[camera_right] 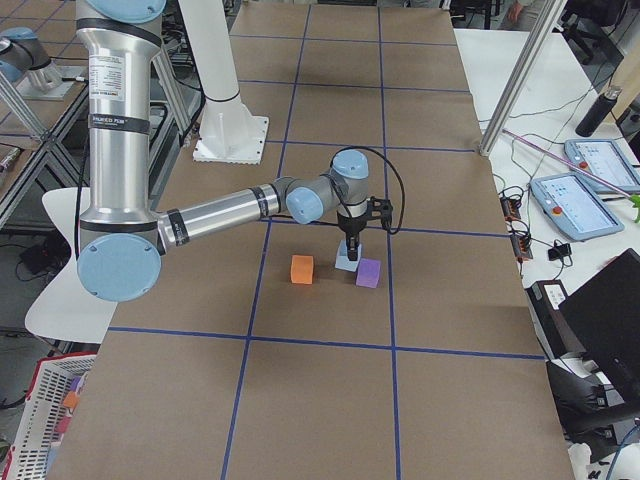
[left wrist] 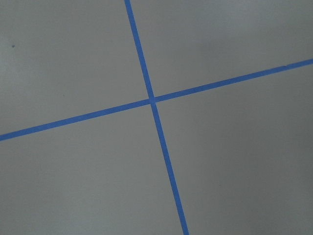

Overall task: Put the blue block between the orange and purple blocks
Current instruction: 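Lower the light blue cube into the gap between purple and orange cubes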

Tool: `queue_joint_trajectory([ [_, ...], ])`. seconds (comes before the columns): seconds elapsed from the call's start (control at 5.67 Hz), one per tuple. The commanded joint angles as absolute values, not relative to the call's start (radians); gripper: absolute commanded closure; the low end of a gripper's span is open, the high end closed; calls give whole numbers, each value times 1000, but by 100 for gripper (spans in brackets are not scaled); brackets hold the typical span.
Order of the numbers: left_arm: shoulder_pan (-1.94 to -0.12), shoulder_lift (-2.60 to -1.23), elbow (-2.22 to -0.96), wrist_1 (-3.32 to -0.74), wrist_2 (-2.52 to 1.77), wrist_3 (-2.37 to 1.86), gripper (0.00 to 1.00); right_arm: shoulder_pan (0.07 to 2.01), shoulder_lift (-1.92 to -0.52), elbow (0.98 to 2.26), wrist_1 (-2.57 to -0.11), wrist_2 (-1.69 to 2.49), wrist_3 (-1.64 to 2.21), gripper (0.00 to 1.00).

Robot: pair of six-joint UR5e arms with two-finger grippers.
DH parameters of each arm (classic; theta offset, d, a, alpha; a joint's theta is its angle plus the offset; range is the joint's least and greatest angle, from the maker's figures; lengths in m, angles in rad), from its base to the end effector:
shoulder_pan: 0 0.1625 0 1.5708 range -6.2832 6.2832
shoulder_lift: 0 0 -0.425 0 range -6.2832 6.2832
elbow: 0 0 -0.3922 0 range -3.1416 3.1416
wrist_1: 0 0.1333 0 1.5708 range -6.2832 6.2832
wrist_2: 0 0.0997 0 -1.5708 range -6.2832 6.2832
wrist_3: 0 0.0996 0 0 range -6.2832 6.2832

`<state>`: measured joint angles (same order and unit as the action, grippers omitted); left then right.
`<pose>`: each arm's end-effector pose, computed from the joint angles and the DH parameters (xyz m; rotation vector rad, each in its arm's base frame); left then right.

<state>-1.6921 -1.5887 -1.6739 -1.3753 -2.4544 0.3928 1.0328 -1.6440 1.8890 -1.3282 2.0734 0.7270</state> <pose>-0.1154 -0.4812 0.6105 0.1576 0.8737 0.2206 -0.1719 -0.4545 0.5216 0.0937 -0.6790 0.0590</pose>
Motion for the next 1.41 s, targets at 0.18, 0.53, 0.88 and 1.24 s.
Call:
queue_joint_trajectory([
  [0.18,-1692,-1585,-1675,-1378,-2456,394,0,1023,-1672,1894,-1312,2072,745,71],
  [0.53,-1692,-1583,-1675,-1381,-2456,394,0,965,-1712,1869,-1156,2054,837,57],
  [0.88,-1692,-1583,-1675,-1381,-2456,394,0,960,-1732,1864,-1101,2014,853,41],
  [1.24,-1692,-1582,-1675,-1381,-2456,394,0,960,-1730,1862,-1101,1985,850,3],
])
